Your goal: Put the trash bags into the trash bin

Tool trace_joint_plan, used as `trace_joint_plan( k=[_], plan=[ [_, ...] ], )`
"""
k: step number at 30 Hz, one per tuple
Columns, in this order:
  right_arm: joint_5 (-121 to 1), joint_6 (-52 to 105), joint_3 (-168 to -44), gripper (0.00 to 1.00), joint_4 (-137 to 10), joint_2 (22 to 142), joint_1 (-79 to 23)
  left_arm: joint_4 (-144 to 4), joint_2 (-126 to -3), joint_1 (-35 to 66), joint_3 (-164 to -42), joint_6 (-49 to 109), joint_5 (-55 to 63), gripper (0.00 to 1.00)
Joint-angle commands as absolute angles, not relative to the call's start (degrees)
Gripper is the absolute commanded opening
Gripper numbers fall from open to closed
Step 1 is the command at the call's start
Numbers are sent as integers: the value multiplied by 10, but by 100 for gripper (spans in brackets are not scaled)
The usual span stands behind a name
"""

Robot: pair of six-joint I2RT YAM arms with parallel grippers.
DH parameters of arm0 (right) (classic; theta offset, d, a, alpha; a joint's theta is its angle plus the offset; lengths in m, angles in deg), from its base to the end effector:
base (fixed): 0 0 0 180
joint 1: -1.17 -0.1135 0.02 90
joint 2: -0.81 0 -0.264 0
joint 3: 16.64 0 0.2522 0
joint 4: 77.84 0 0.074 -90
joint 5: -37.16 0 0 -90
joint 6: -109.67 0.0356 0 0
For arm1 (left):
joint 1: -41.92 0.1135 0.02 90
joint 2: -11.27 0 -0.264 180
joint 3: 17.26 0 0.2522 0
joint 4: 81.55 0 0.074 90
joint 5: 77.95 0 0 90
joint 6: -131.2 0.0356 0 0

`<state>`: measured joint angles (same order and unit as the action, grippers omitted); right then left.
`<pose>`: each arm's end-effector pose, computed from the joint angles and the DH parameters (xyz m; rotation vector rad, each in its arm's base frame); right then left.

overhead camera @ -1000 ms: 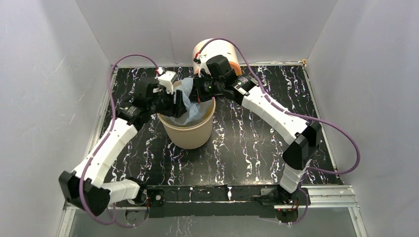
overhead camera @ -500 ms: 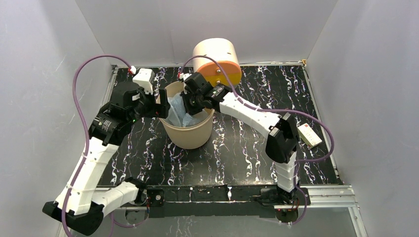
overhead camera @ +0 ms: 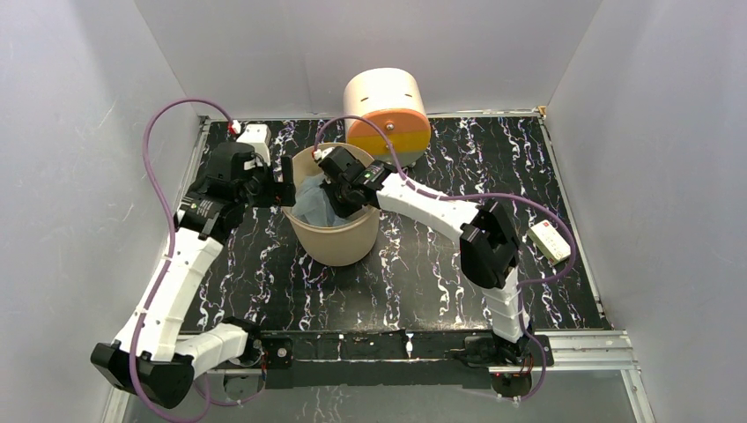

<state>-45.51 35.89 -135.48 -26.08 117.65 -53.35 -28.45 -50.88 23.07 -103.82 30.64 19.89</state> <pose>0.2718 0.3735 0.2744 -0.7553 2.3517 0.3947 0.2118 -0.0672 0.3987 0.0657 2.0700 -0.1742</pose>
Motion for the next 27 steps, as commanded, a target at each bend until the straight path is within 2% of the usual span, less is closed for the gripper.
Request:
trace_joint_plan(
  k=[1,7,14,17,22,27],
  plan=[
    [-421,348,-1351,0,-268,1147,-538,-326,-515,243,-1016,307,159,88],
    [-387,337,-1320,0,-262,1110,-528,-336,-547,246,-1010,323,48,70],
    [-381,333,-1248,0,-276,1031,-509,-354,-557,246,-991,341,-173,64],
    [-395,323,-1218,0,-286,987,-502,-384,-561,246,-975,295,-261,61],
    [-415,324,-1180,0,-280,927,-482,-501,-524,245,-912,144,-264,60],
    [-461,335,-1142,0,-300,878,-463,-516,-488,236,-894,89,-222,62]
  ],
)
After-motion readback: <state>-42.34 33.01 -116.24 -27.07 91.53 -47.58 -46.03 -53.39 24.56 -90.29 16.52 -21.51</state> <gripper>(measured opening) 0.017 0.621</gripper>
